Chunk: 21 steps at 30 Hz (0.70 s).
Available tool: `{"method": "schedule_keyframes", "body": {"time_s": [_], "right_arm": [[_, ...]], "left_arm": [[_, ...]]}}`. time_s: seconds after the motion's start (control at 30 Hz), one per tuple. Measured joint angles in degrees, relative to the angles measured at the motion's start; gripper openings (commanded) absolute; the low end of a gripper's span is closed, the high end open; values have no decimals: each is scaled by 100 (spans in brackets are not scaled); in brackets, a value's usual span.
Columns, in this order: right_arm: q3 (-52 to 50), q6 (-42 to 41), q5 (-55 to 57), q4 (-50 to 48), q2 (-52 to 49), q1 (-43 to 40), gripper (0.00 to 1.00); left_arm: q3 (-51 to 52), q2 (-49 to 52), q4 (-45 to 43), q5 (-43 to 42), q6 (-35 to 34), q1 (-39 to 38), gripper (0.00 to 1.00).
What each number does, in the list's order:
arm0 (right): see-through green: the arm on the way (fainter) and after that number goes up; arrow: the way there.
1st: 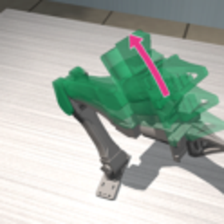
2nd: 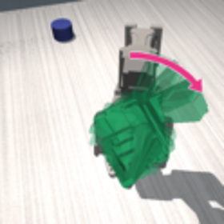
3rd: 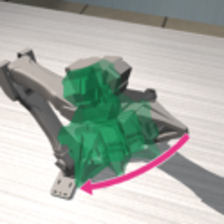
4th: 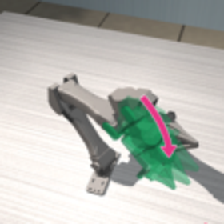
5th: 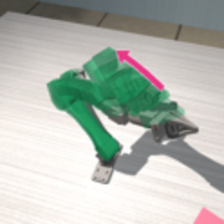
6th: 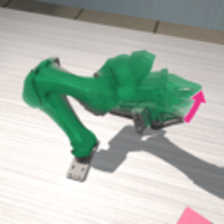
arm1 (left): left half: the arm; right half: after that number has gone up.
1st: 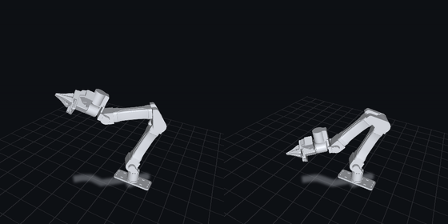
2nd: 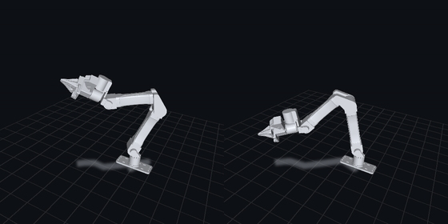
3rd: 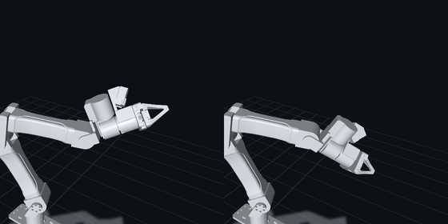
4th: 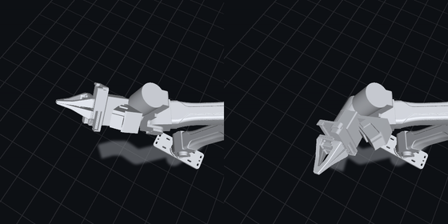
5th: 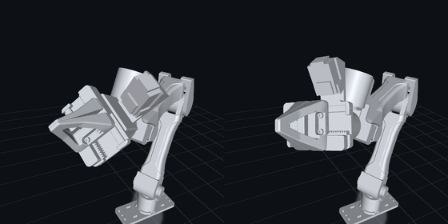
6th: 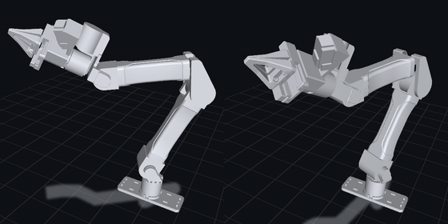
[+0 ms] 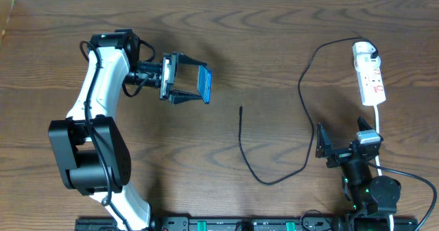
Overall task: Plug charger to phone and switch on socket
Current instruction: 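Hold the phone upright with the left gripper above the table, then move the right gripper from rest toward the black cable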
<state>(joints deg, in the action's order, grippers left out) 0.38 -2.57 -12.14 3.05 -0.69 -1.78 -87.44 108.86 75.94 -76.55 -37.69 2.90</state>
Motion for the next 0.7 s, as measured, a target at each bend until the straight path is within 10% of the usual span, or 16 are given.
{"method": "schedule_keyframes", "body": {"time_s": [0.7], "right_arm": [[0,-2,0,0,0,0,99]], "left_arm": [[0,0,-273,2090,28,-11,7]]}}
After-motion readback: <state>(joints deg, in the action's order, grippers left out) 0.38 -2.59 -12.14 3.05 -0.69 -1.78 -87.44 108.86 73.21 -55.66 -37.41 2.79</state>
